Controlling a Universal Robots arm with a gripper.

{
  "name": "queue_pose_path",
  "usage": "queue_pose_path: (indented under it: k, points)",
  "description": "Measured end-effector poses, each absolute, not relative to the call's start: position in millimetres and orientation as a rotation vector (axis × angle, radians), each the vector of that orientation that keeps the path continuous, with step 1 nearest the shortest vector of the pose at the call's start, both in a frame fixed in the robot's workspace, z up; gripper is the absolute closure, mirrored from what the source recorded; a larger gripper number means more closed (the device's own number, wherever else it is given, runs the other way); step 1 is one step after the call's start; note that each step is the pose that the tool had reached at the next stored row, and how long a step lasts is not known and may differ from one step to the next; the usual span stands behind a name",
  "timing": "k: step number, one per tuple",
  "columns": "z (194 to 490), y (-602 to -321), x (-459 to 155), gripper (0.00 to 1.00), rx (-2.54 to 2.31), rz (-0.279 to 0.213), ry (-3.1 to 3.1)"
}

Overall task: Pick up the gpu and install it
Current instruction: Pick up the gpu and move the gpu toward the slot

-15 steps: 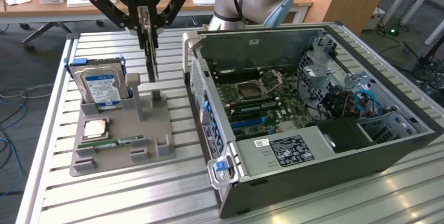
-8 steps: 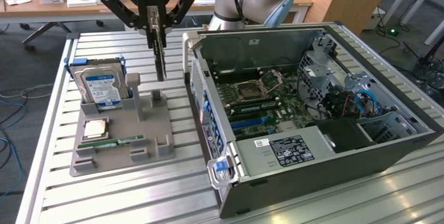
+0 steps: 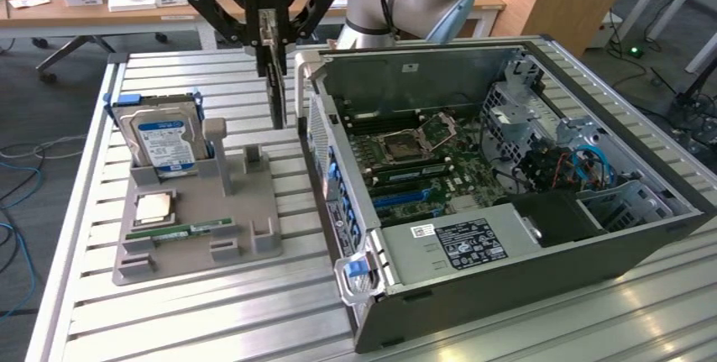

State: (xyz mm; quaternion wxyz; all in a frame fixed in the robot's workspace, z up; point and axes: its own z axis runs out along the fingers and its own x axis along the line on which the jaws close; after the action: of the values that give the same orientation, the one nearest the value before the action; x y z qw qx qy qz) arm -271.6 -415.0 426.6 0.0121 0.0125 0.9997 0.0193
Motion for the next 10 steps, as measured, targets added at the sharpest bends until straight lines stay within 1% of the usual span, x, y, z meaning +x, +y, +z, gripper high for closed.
queue_pose_path:
  k: [10]
  points:
    - [427,-415,-249,0.74,0.039,0.062,3.117]
